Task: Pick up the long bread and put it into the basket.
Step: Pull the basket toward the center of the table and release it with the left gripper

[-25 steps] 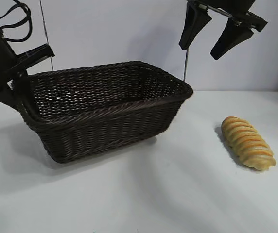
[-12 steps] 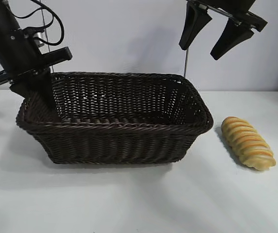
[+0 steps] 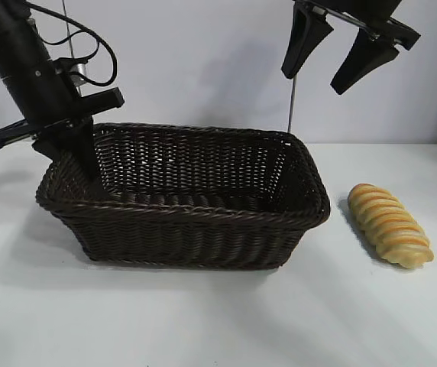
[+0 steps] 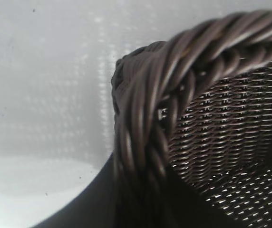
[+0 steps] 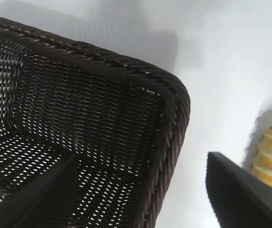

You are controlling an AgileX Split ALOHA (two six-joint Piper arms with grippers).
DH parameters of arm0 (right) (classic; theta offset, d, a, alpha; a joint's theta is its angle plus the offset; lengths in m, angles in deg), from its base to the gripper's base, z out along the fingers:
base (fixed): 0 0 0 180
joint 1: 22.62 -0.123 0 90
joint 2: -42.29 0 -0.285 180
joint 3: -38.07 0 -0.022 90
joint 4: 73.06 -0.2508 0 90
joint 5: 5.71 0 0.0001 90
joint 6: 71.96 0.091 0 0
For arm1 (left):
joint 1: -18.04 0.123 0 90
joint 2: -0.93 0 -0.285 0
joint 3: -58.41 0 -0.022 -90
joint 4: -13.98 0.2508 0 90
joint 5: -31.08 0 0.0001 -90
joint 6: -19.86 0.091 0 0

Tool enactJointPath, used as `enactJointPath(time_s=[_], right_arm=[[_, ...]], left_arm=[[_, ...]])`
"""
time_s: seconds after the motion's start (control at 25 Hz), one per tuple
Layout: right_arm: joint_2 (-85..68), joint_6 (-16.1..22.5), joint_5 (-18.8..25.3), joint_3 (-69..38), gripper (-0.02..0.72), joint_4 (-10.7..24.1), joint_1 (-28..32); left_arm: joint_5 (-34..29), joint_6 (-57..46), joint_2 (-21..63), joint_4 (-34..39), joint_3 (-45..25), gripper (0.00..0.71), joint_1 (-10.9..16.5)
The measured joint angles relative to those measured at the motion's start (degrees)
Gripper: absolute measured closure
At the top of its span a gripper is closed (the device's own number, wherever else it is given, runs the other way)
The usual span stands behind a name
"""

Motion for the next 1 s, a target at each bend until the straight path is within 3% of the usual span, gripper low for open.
enactJointPath(time_s=[0.12,0.2,0.28,0.4,0.52,1.0], right_arm=[[0.0,0.0,-0.05,0.0,0.165,0.0,0.0],[0.0,0.0,-0.05,0.0,0.165,0.0,0.0],[0.0,0.0,-0.05,0.0,0.165,0.0,0.0],[0.0,0.0,-0.05,0.0,0.165,0.0,0.0],[0.0,0.0,-0.05,0.0,0.165,0.0,0.0],[0.0,0.0,-0.05,0.0,0.165,-0.04,0.0]], left_arm=[[0.2,0.05,0.0,-0.06,0.0,0.608,0.0],[0.32,0.05,0.0,-0.35,0.0,0.566,0.0],[0.37,0.05,0.0,-0.68,0.0,0.469,0.0],[0.65,0.05,0.0,-1.03,0.0,0.24,0.0],[0.65,0.05,0.0,-1.03,0.0,0.127,0.0],[-1.91,0.05,5.1,-0.98,0.06,0.086,0.0]])
